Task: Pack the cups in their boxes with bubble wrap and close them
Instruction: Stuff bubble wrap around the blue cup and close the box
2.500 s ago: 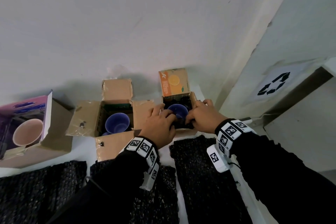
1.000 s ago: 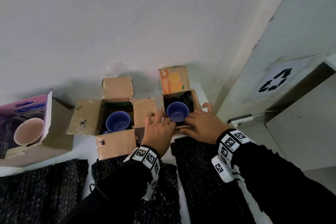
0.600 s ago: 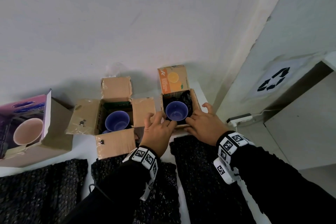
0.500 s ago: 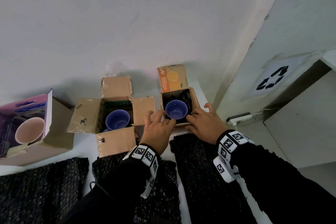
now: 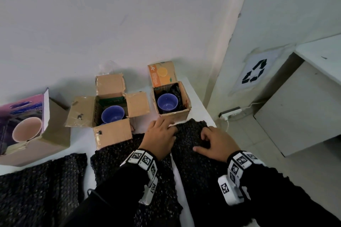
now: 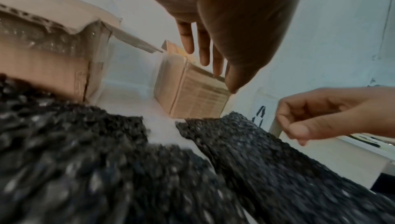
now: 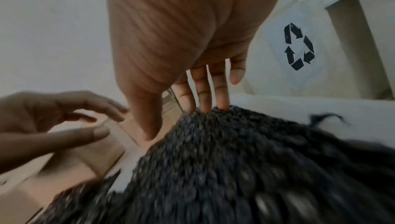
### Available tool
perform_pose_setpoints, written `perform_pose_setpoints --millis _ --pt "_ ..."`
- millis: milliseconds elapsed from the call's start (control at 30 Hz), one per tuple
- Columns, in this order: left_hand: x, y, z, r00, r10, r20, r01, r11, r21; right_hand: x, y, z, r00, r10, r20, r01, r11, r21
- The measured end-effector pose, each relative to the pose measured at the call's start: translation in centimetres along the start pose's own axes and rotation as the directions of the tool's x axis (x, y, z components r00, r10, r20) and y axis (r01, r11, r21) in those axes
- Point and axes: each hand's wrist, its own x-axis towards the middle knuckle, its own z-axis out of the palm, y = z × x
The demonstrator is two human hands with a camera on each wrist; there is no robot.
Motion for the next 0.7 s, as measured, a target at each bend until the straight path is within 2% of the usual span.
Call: perform_pose_setpoints --millis 67,100,167,233,300,400,467,567,633,700 --pt "-1.0 1.1 0.8 0.995 -0.006 0.097 0.008 1.000 -0.024 -1.6 -0.4 1.5 0.996 0.043 0.079 -0.028 0.982 -0.186" --pt "-1.6 1.7 1.1 0.987 -0.010 0.157 0.016 0.999 -0.033 -2.3 -0.5 2.3 0.995 0.063 0.082 -0.043 0.975 -0.219" --pt "-2.6 2.5 1.5 0.964 -0.012 0.265 0.022 0.999 -0.035 -3.3 -0.9 3.3 0.997 0.072 0.015 -0.068 0.980 -0.188" --pt "-3.4 2.8 1.5 0.954 -0.008 0.298 0.021 0.999 -0.041 -3.7 -1.0 3.6 0.997 0.055 -0.055 -0.063 0.984 -0.169" --pt "-3.9 2.9 0.9 0.965 0.011 0.263 0.005 0.998 -0.059 -4.0 -0.9 3.6 0.992 0.022 -0.123 -0.033 0.996 -0.089" --pt "-4.0 2.8 0.1 0.995 0.010 0.103 -0.001 0.996 -0.085 -4.2 -1.1 2.7 0.982 -0.070 -0.175 0.095 0.986 0.134" --pt "-3.6 2.9 -0.8 0.996 0.033 0.086 -0.025 0.996 -0.085 -4.4 -1.6 1.5 0.978 -0.141 -0.151 0.172 0.962 0.212" --pt "-2.8 3.6 -1.8 0.988 0.087 0.129 -0.079 0.995 -0.063 -4.5 -2.7 -0.4 0.969 -0.219 -0.118 0.242 0.941 0.238" --pt "-2.3 4.0 -1.8 0.988 0.057 0.142 -0.056 0.998 -0.017 -4.6 -3.4 -1.2 0.967 -0.223 -0.125 0.250 0.927 0.281" --pt "-2.0 4.0 -1.6 0.994 0.038 0.105 -0.040 0.999 0.016 -4.7 -3.9 -1.8 0.972 -0.163 -0.171 0.216 0.907 0.362"
